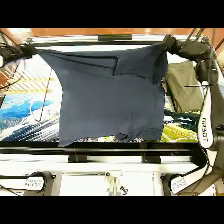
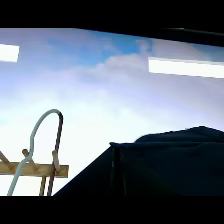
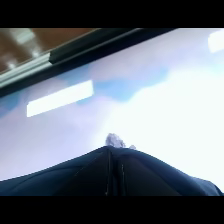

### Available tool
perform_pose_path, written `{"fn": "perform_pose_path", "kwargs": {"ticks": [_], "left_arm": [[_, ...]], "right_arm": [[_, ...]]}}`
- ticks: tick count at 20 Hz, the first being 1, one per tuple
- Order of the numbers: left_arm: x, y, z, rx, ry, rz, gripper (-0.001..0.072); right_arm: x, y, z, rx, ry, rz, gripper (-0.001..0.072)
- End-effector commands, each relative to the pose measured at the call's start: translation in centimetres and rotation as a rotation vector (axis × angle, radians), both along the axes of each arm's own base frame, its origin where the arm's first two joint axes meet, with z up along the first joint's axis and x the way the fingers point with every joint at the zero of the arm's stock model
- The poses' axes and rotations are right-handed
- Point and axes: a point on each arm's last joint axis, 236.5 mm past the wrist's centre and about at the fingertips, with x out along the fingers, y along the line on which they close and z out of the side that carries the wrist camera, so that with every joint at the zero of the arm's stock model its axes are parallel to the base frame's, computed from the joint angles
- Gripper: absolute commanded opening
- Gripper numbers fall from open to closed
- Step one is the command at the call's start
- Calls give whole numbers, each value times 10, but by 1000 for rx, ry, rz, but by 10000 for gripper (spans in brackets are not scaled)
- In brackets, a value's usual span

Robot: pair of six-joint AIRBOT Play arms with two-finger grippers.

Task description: Fold the shirts.

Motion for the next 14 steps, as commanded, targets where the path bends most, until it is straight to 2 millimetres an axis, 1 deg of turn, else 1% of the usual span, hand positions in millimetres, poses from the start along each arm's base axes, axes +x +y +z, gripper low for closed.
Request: {"fn": "perform_pose_path", "kwargs": {"ticks": [1, 3, 4, 6, 8, 9, 11, 14], "left_arm": [[22, -3, -58, -10, 58, 4, 28], [25, -6, -81, -31, 98, 8, 29], [26, -8, -88, -50, 113, 13, 29], [24, -14, -96, -52, 141, 1, 29], [12, -17, -101, -45, 204, -26, 29], [2, -18, -107, -31, 256, -52, 28], [-30, -21, -129, -37, 419, -99, 27], [-82, -27, -169, -40, 686, -162, 26]], "right_arm": [[15, -3, -62, -4, 71, -13, 71], [16, -3, -80, -4, 98, -12, 71], [16, -2, -84, -5, 107, -10, 71], [12, -2, -83, -9, 122, 2, 70], [-3, -8, -81, -46, 176, 35, 71], [-17, -12, -83, -80, 231, 63, 71], [-53, -17, -98, -132, 385, 133, 70], [-113, -17, -139, -203, 662, 243, 70]]}}
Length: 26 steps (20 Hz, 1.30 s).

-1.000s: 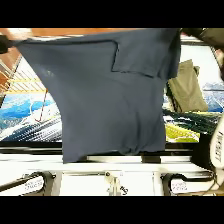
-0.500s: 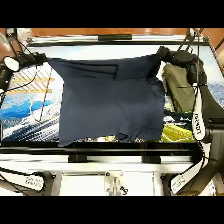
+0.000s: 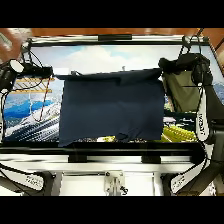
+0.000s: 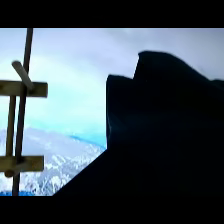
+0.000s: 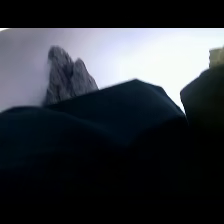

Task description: Fold the shirts.

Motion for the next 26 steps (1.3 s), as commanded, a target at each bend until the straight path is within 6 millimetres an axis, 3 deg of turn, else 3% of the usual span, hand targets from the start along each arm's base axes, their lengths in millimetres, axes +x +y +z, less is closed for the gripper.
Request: {"fn": "perform_pose_path", "kwargs": {"ticks": [1, 5, 11, 12, 13, 14, 15, 17, 19, 21, 26], "left_arm": [[-63, -10, -44, -14, 313, -88, 26], [-83, -25, -80, -38, 457, -126, 27], [-86, -29, -102, -55, 508, -102, 28], [-87, -30, -102, -59, 514, -104, 36], [-90, -31, -100, -64, 524, -108, 172], [-94, -30, -95, -66, 540, -112, 416], [-98, -26, -88, -71, 557, -114, 581], [-111, -18, -70, -95, 606, -115, 610], [-134, -14, -57, -126, 670, -114, 610], [-167, -23, -55, -181, 731, -133, 610], [-278, -53, -88, -368, 783, -97, 615]], "right_arm": [[-72, -2, -44, -81, 331, 123, 70], [-85, 7, -73, -58, 433, 125, 70], [-83, -3, -81, -102, 441, 102, 72], [-83, -2, -80, -99, 440, 103, 140], [-83, -1, -77, -98, 437, 105, 385], [-85, -3, -69, -100, 429, 110, 561], [-88, -6, -58, -112, 416, 124, 561], [-100, -17, -32, -122, 412, 131, 561], [-131, -31, -14, -113, 490, 144, 561], [-173, -44, -15, -90, 611, 173, 561], [-249, -40, -33, 105, 640, 134, 561]]}}
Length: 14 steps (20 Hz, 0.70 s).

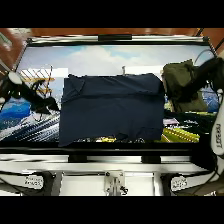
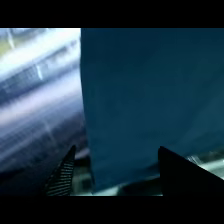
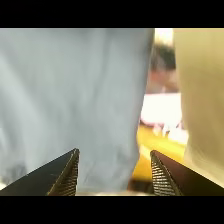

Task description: Fold the shirts.

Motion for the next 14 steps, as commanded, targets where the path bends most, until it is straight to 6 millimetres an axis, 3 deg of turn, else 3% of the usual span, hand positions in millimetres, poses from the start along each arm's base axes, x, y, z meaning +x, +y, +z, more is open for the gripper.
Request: {"fn": "perform_pose_path", "kwargs": {"ticks": [1, 2, 3, 6, 13, 14], "left_arm": [[-72, -16, -19, -88, 35, 81, 616], [-89, -14, -25, -88, 47, 113, 638], [-103, -14, -30, -93, 61, 122, 720], [-131, -19, -48, -110, 108, 121, 720], [-111, -30, -61, -130, 33, 172, 718], [-109, -32, -64, -123, 35, 174, 684]], "right_arm": [[-52, 6, -12, 104, 33, -58, 561], [-61, 6, -16, 109, 37, -68, 561], [-68, 6, -19, 110, 40, -68, 561], [-74, 8, -24, 109, 40, -63, 561], [-66, 7, -24, 106, 10, -78, 561], [-66, 7, -24, 106, 11, -79, 561]]}}
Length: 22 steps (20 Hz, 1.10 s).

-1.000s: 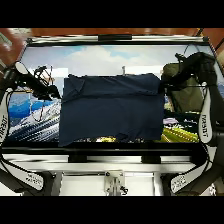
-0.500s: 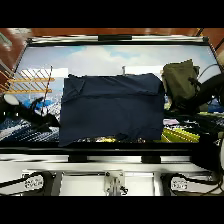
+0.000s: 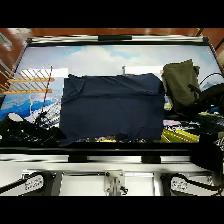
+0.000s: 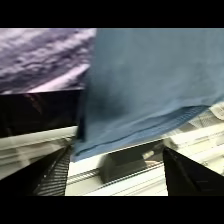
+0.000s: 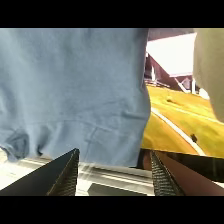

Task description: Fold the shirts.

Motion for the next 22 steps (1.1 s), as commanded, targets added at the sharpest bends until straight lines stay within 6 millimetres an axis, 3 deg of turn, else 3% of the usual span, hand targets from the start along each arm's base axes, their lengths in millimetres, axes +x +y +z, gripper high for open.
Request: {"fn": "perform_pose_path", "kwargs": {"ticks": [1, 2, 3, 4, 5, 8, 10, 15, 21, 22], "left_arm": [[10, -3, -15, 38, -28, 22, 518], [9, -7, -19, 41, -9, 21, 398], [7, -11, -22, 43, 11, 19, 323], [5, -13, -24, 41, 27, 16, 143], [5, -14, -25, 41, 29, 15, 37], [11, -8, -14, 27, -20, -22, 28], [20, 0, -4, 28, -54, -8, 28], [32, 8, 4, 38, -98, 0, 28], [31, 8, 4, 37, -96, 0, 28], [31, 8, 4, 37, -96, 0, 28]], "right_arm": [[1, -1, -1, -4, -6, -6, 561], [0, -3, -4, -17, -4, -7, 564], [-4, -3, -11, -17, 8, -12, 581], [-10, -1, -20, -12, 26, -18, 581], [-17, 4, -31, 4, 46, -31, 581], [-31, 23, -55, 72, 73, -75, 581], [-44, 21, -66, 54, 103, -61, 580], [-69, 32, -78, 86, 163, -33, 579], [-82, 51, -84, 147, 182, -24, 573], [-81, 55, -85, 141, 177, -6, 543]]}}
